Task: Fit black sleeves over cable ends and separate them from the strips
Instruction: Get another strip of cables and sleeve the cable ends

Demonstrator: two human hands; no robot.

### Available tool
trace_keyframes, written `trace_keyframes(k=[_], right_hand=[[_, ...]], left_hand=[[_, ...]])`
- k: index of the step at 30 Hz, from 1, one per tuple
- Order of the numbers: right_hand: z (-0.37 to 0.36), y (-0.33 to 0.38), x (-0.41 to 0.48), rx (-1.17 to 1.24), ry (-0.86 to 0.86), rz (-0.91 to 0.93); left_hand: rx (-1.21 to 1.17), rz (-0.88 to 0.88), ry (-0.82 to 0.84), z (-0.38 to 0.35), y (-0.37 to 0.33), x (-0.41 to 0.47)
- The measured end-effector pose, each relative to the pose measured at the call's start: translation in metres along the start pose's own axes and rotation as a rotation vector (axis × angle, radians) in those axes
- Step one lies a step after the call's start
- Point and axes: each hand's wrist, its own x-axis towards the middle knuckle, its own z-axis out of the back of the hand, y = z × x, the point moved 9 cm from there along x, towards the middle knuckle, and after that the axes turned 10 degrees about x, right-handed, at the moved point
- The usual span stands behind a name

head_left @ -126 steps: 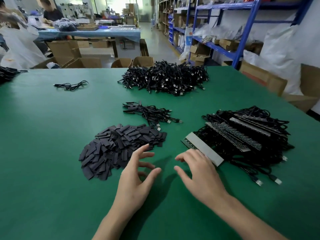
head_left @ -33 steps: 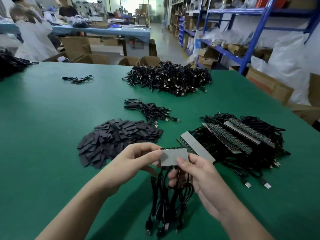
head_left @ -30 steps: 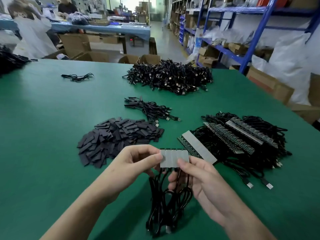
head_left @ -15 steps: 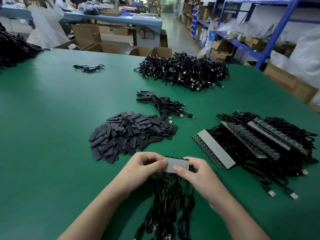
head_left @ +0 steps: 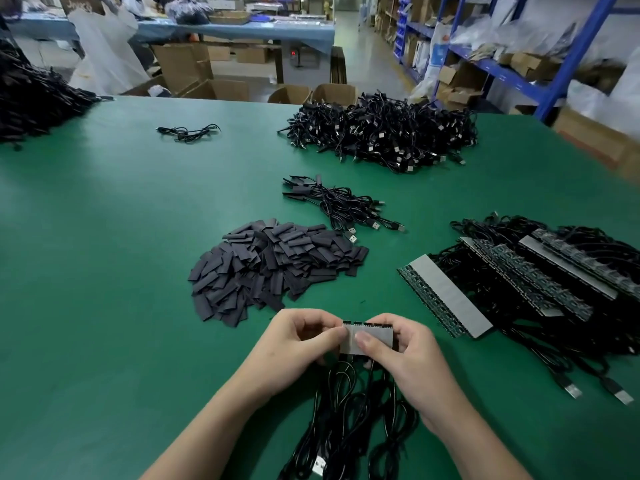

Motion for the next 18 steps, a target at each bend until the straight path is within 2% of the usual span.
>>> trace_keyframes(k=[11, 18], right_hand=[[-0.0064, 0.0021, -0.0012, 0.161, 0.016, -0.025], [-0.0064, 0.0013, 0.0003, 0.211, 0.004, -0.05]], left_hand=[[-0.061, 0.0, 0.047, -0.0049, 0.0029, -0.0037], [-0.037, 0.011, 0.02, -0.0076, 0.0021, -0.0034]])
